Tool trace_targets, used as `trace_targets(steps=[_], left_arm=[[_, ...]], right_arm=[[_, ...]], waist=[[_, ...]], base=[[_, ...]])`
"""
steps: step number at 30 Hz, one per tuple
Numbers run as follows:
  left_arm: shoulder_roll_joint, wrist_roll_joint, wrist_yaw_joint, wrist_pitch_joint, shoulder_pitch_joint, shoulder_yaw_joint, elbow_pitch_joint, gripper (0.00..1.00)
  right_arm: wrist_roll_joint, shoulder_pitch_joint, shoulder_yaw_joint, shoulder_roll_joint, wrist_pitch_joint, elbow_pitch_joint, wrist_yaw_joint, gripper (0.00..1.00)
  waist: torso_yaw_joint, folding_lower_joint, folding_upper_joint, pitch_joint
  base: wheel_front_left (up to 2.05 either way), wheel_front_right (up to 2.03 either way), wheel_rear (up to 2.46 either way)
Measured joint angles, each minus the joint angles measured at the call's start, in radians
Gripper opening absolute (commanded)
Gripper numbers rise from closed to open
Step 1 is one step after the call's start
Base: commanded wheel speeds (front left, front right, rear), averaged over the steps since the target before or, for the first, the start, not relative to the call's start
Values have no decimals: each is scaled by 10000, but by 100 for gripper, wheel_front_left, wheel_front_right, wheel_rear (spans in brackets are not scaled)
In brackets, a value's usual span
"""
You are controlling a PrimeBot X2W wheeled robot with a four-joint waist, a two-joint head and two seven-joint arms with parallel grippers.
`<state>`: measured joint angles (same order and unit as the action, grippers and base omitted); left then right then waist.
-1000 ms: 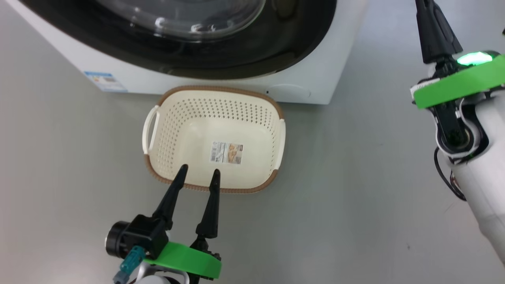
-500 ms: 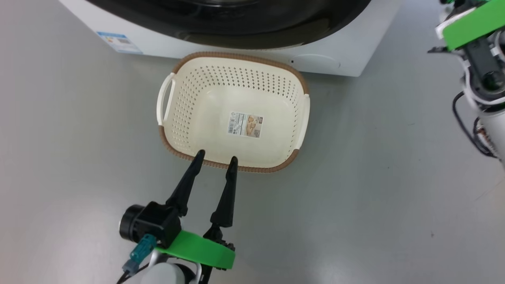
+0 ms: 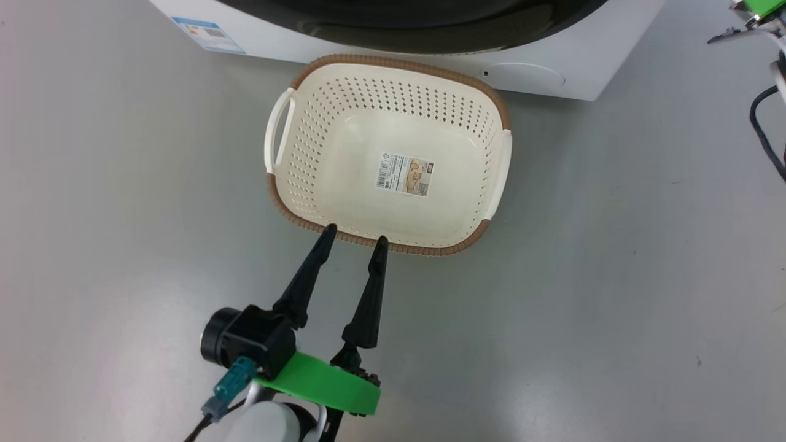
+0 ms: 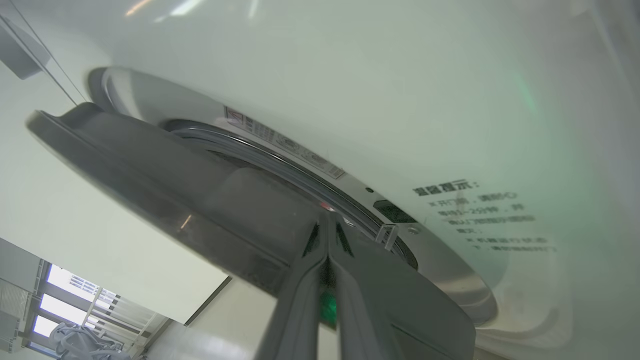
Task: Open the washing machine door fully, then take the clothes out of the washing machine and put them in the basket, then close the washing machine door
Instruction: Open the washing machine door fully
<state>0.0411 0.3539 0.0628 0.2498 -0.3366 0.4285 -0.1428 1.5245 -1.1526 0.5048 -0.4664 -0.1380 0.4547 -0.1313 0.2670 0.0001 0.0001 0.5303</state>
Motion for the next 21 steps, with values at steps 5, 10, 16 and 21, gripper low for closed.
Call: trace_targets(steps=[5, 10, 16, 21], left_arm=[[-2, 121, 13, 0, -1, 128, -2, 100], [-4, 188, 29, 0, -1, 198, -2, 100], [-4, 261, 86, 0, -1, 222, -4, 100], [-4, 261, 86, 0, 9, 219, -13, 100]], right_arm=[[364, -241, -8, -98, -483, 253, 13, 0], [805, -253, -48, -88, -1049, 407, 75, 0], [1104, -285, -42, -75, -1804, 533, 86, 0], [1154, -175, -50, -19, -2163, 441, 86, 0]], waist=[[145, -1, 0, 18], [251, -1, 0, -48], [308, -1, 0, -165], [308, -1, 0, -332]], base=[[0, 0, 0], [0, 0, 0], [0, 0, 0], [0, 0, 0]])
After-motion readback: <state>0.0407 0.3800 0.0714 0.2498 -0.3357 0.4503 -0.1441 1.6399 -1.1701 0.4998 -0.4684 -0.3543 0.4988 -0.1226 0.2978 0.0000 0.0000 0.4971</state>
